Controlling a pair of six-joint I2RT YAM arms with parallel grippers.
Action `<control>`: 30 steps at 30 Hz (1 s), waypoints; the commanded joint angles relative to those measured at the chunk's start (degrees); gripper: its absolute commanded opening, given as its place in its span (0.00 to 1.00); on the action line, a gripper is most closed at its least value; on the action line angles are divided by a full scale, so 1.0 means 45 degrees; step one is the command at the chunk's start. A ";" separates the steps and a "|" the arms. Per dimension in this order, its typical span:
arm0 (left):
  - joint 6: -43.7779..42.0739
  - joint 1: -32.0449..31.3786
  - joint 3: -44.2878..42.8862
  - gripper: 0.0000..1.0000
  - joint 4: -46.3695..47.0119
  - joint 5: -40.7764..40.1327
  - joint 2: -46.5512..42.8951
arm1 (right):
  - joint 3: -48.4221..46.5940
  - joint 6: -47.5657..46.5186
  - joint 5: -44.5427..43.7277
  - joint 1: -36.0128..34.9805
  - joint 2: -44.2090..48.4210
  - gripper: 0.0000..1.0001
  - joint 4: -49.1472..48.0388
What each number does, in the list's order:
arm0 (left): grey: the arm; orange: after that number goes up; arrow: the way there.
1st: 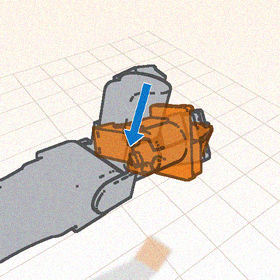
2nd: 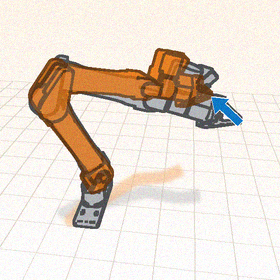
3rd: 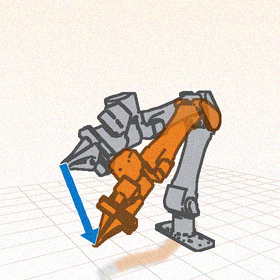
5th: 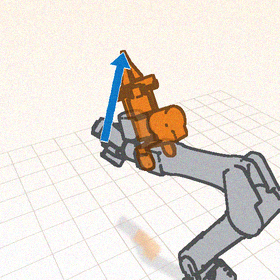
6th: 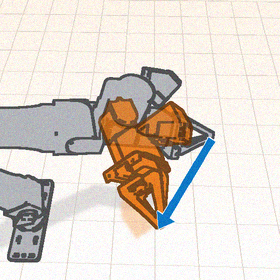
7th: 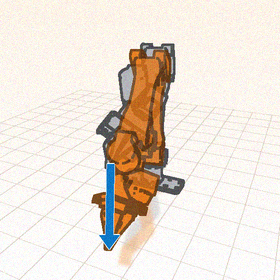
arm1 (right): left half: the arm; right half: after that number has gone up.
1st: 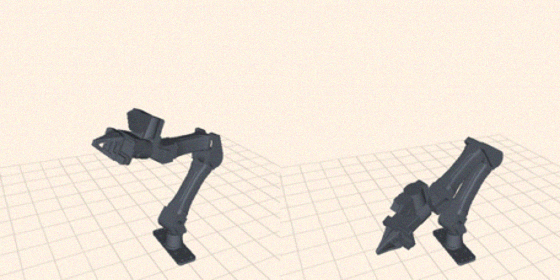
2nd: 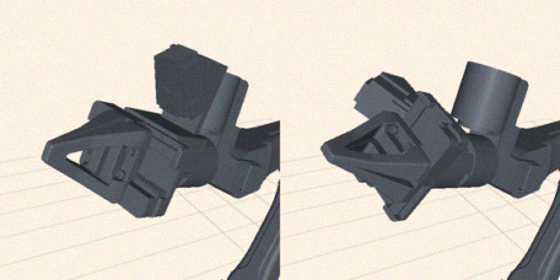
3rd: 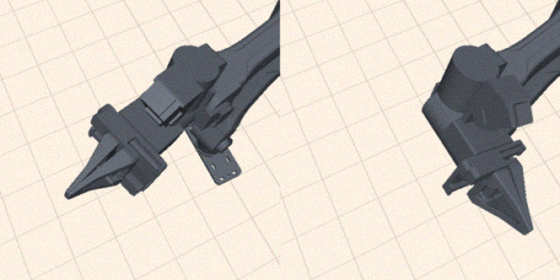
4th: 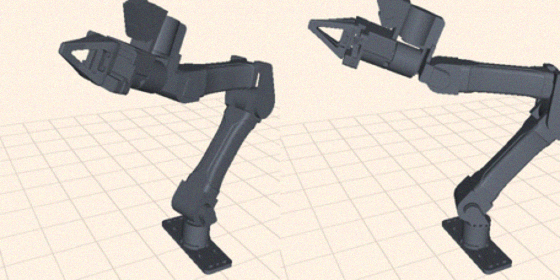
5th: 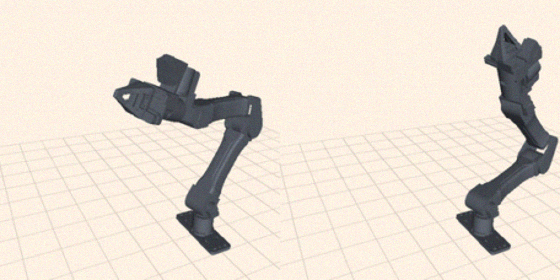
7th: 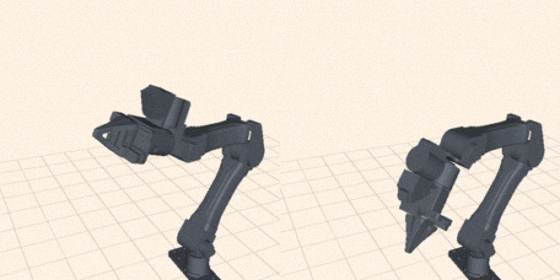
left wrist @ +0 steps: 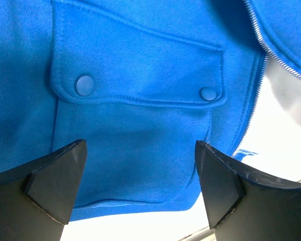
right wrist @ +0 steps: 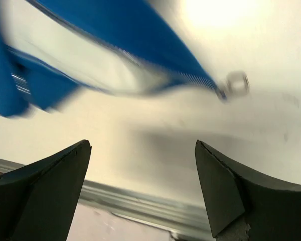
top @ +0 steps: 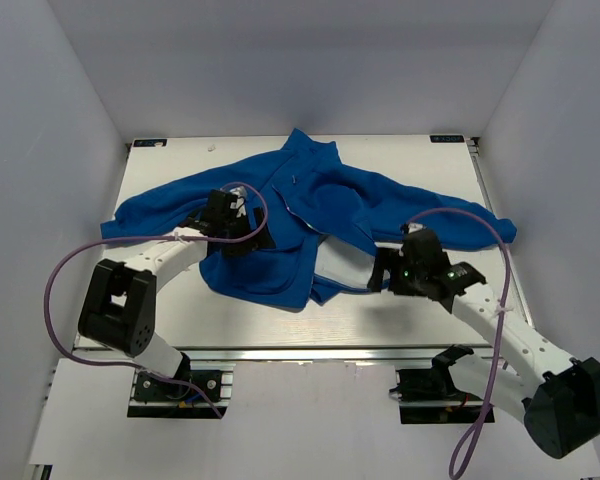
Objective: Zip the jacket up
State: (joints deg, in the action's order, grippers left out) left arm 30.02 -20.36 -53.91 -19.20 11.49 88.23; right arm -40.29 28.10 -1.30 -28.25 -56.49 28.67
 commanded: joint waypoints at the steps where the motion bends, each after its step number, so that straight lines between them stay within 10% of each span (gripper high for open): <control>1: -0.0031 0.0071 0.0183 0.98 0.0087 -0.0151 0.0041 | 0.0535 -0.0110 -0.0843 0.0028 0.0542 0.89 0.0466; 10: -0.0011 0.0071 0.0066 0.98 0.0361 -0.0207 0.0979 | -0.1708 -0.2082 -0.3907 0.0338 -0.3303 0.89 0.0153; 14: -0.0011 0.0169 -0.0246 0.98 0.0185 -0.0404 0.1447 | -0.1945 -0.3331 -0.1755 0.1218 -0.4534 0.87 -0.0957; 18: 0.0338 0.0481 -0.0810 0.98 0.0186 -0.0481 0.2150 | -0.2625 -0.2927 -0.0122 0.1590 -0.4947 0.00 -0.0494; 30: 0.0848 0.1224 -0.2433 0.98 -0.0732 -0.0618 0.3403 | -0.7371 -0.2063 -0.0363 0.4757 -0.3032 0.00 0.6945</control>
State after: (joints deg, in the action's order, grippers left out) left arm 34.54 -15.70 -63.29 -21.06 13.80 102.74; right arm -67.37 18.90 -5.78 -5.28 -71.90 47.75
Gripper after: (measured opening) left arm 0.978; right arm 0.005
